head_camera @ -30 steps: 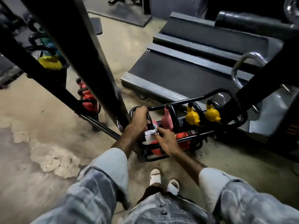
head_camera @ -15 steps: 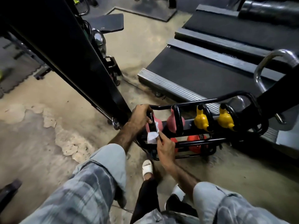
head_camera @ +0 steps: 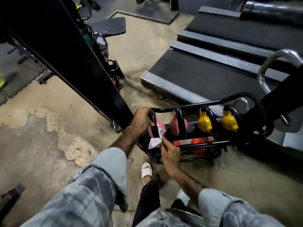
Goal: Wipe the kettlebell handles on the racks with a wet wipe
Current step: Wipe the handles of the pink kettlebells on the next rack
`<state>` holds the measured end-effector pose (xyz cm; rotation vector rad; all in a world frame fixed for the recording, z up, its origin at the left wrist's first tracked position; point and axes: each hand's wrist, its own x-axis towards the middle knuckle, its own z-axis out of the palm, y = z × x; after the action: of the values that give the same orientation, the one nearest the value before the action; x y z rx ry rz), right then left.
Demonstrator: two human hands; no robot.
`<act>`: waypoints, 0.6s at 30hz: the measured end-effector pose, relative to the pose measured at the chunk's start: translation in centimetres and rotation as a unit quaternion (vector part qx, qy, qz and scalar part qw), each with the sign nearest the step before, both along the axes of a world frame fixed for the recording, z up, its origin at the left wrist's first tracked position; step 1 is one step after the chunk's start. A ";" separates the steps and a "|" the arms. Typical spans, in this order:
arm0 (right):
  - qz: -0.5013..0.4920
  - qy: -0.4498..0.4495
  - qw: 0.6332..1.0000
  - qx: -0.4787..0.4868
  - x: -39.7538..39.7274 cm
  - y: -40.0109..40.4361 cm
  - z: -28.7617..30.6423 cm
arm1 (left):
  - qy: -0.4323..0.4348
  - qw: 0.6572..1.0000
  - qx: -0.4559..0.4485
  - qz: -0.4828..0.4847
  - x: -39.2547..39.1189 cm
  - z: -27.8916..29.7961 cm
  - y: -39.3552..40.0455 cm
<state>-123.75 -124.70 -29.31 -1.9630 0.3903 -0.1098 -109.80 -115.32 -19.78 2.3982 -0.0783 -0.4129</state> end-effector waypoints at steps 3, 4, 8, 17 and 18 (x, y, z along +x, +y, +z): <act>-0.004 -0.004 1.000 0.016 2.6 0.0 0.6 | 0.006 1.000 -0.004 0.005 -0.1 0.0 -0.1; -0.006 -0.010 1.000 0.027 3.5 0.1 0.9 | 0.007 1.000 0.009 -0.008 0.1 0.2 -0.1; 0.015 -0.039 0.999 0.016 3.9 -0.2 0.4 | 0.013 0.998 0.055 -0.034 0.3 0.7 -0.2; 0.268 -0.291 0.883 -0.253 3.5 -4.1 -2.3 | 0.033 0.999 0.038 -0.009 1.1 0.2 0.2; 0.329 -0.304 0.843 -0.299 4.4 -4.8 -2.2 | 0.029 0.998 0.048 -0.006 1.4 -0.1 0.3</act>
<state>-119.40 -129.53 -31.48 -2.4128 -0.8354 -0.4342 -108.44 -115.06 -19.86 2.4791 -0.0476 -0.5031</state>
